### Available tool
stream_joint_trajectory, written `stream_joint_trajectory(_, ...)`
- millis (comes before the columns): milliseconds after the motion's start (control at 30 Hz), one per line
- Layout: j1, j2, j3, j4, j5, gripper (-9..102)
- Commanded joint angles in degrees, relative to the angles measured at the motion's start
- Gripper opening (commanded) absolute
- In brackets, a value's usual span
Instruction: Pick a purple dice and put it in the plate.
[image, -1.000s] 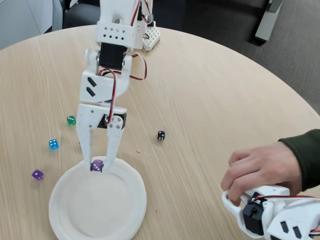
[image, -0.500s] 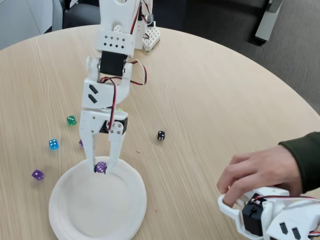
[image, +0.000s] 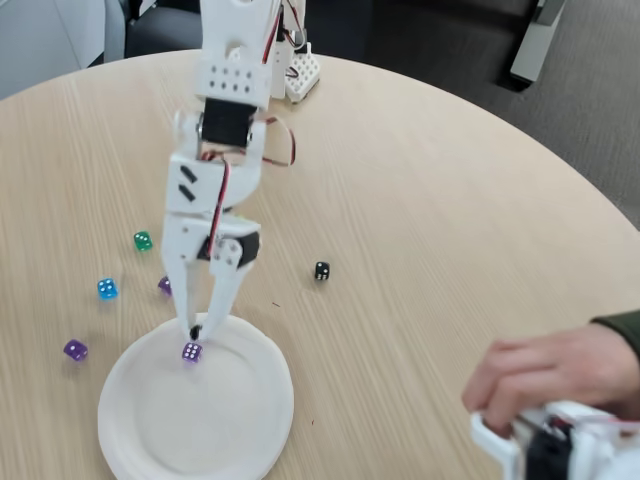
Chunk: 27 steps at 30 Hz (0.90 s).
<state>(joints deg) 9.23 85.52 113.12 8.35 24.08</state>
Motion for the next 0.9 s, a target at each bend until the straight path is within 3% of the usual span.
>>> stream_joint_trajectory(0, -0.3, 8.8, 2.9, 0.2, 3.2, 0)
stream_joint_trajectory(500, -17.4, 53.2, 42.5, 5.6, 3.0, 0)
stream_joint_trajectory(867, -18.5, 67.8, 54.5, 15.7, -6.6, 0)
